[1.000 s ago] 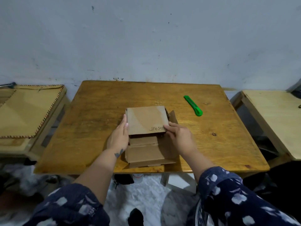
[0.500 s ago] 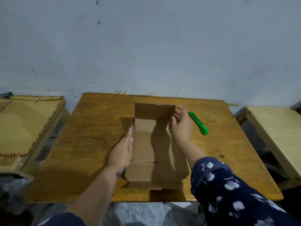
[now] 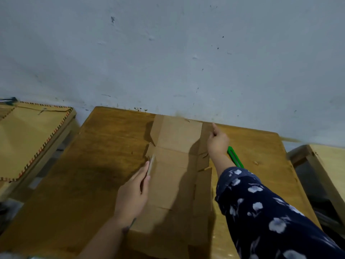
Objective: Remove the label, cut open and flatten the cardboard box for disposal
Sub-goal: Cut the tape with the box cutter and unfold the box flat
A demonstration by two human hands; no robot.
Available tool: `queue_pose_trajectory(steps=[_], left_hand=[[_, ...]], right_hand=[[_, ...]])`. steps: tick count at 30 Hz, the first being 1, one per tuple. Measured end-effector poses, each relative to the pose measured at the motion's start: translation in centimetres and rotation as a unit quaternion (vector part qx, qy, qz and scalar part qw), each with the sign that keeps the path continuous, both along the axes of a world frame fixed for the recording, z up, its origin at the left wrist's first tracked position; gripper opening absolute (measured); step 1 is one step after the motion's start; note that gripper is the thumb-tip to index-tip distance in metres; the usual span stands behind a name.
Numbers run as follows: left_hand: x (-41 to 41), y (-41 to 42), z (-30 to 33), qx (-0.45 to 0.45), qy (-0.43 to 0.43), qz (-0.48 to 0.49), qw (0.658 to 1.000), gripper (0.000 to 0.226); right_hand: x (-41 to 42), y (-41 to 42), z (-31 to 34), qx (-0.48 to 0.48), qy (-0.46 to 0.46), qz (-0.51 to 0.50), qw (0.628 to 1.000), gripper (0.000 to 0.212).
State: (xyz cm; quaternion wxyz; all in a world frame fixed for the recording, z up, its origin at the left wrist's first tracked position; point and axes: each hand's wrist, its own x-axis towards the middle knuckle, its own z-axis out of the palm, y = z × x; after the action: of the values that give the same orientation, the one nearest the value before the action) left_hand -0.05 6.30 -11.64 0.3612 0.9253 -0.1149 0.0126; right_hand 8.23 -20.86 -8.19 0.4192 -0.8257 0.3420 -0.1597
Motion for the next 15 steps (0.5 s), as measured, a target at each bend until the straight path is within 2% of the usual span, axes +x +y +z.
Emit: queue_pose_trajectory(steps=[5, 11, 15], left_hand=[[0.4, -0.8, -0.4, -0.021, -0.008, 0.014, 1.0, 0.047], [0.2, -0.8, -0.3, -0.062, 0.004, 0.025, 0.998, 0.048], [0.3, -0.9, 0.1, -0.037, 0.044, 0.018, 0.998, 0.044]], right_hand=[[1.9, -3.1, -2.4, 0.033, 0.086, -0.002, 0.996, 0.045], [1.8, -3.1, -2.5, 0.022, 0.122, 0.031, 0.992, 0.051], [1.0, -1.7, -0.9, -0.122, 0.192, 0.067, 0.972, 0.059]])
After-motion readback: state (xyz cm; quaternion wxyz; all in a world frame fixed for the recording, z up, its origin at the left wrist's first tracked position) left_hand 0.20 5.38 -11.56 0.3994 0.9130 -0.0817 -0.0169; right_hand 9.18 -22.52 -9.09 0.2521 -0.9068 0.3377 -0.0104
